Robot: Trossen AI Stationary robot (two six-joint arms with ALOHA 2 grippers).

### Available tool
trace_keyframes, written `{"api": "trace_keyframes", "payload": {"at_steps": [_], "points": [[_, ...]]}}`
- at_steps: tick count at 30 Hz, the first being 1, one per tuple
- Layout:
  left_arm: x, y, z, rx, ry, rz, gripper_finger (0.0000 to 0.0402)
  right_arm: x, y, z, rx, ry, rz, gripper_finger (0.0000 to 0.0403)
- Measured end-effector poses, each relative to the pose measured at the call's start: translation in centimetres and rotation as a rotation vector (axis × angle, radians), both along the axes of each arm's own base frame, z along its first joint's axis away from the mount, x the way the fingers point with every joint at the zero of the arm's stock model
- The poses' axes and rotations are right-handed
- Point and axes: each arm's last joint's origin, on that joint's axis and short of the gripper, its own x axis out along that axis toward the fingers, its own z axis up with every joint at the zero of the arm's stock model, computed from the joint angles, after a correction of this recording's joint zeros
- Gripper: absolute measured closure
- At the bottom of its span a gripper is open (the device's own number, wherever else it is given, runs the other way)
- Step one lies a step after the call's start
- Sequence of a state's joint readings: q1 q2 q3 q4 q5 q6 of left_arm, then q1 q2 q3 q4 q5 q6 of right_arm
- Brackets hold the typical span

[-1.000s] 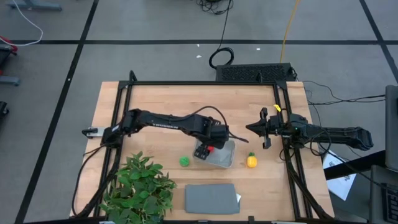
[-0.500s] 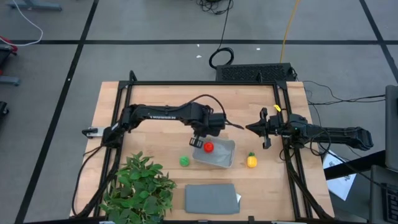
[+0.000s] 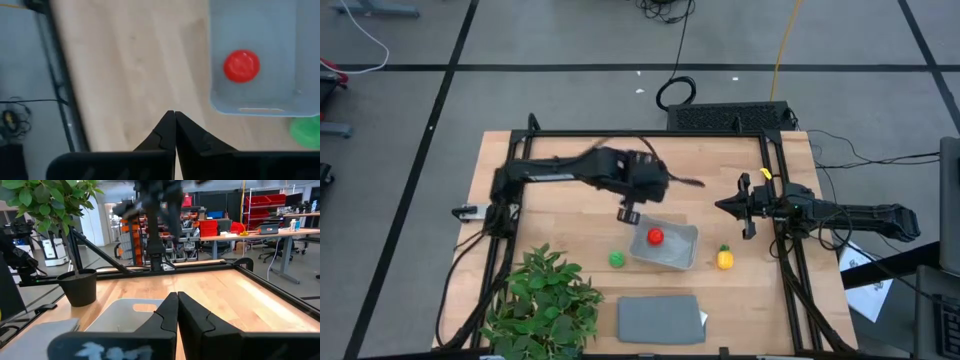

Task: Pick and placing Produce into tupperware
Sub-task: Put the yellow pineapple into the gray bin

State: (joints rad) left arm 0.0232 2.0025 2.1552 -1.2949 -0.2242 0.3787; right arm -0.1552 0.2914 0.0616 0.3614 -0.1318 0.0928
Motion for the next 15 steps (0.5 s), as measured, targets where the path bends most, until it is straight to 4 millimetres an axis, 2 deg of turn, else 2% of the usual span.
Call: {"api": "trace_keyframes", "payload": {"at_steps": [2, 6, 11, 15], "points": [[-1.1, 0.4, 1.9, 0.004, -0.079, 0.02, 0.0401, 0.0, 0.0, 0.0, 0.0, 0.001, 0.0, 0.0403], [-3.3, 0.9, 4.2, 0.003, -0.172, 0.033, 0.0401, 0.0, 0.0, 0.0, 0.0, 0.002, 0.0, 0.0403], [-6.5, 1.6, 6.5, -0.028, -0.305, 0.044, 0.0401, 0.0, 0.0, 0.0, 0.0, 0.005, 0.0, 0.0403], [-9.0, 2.3, 7.0, -0.096, -0.448, 0.024, 0.0401, 0.1, 0.0, -0.1, 0.001, 0.008, 0.0, 0.0403]]}}
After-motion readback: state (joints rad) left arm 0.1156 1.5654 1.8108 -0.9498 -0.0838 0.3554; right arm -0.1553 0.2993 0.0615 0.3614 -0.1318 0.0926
